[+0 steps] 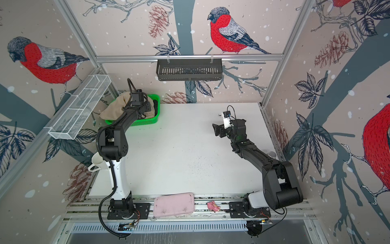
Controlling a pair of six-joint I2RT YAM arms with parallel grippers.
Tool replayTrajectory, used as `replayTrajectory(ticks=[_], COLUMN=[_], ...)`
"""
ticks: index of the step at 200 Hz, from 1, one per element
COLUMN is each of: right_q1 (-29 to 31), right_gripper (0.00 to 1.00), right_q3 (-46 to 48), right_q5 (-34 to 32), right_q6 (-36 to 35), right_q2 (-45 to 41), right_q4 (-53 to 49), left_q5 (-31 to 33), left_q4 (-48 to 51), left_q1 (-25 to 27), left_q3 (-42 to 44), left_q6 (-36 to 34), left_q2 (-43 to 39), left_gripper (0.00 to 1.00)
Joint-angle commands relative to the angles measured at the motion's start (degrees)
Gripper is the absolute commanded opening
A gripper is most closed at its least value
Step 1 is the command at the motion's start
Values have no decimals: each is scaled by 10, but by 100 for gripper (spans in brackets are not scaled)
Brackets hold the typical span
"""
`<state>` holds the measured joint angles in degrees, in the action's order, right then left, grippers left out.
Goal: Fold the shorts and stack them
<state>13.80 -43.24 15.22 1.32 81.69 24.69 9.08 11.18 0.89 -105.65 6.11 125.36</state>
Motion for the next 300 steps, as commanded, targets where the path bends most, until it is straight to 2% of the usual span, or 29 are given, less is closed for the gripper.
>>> replayTrajectory(ticks=[1,47,87,101,112,138,167,194,216,232,250,271,300], right_q1=[-3,-11,-11,-11,-12,-12,-10,6,42,110,202,286,337], right_gripper=[85,83,83,83,83,82,82,83,83,83,83,83,84], right_q3=[-10,-19,-35,-41,-48,-61,-65,-63,-55,-44,-14,23,89], right_q5=[22,41,72,78,84,102,121,116,74,-1,-95,-185,-254], right_q6=[2,17,15,13,11,10,6,-17,-41,-78,-87,-67,-37], right_q2=[4,11,6,0,-7,-32,-77,-132,-176,-203,-216,-211,-177], right_q4=[-14,-1,-5,-8,-12,-22,-33,-66,-112,-155,-155,-120,-2], left_q5=[-24,-71,-184,-213,-212,-209,-232,-251,-281,-305,-280,-248,-282], left_q4=[7,29,122,136,162,258,323,345,340,322,299,299,249], left_q1=[-2,-2,12,35,64,132,177,225,239,253,255,255,254], left_q3=[-18,-13,-53,-48,-60,-156,-273,-305,-286,-246,-205,-194,-128], left_q6=[-19,-18,-38,-48,-64,-94,-81,-90,-44,-25,5,24,53], left_q2=[-5,-76,-167,-208,-230,-245,-244,-244,-232,-222,-209,-181,-167], left_gripper=[0,0,0,0,0,0,0,0,0,0,0,0,0])
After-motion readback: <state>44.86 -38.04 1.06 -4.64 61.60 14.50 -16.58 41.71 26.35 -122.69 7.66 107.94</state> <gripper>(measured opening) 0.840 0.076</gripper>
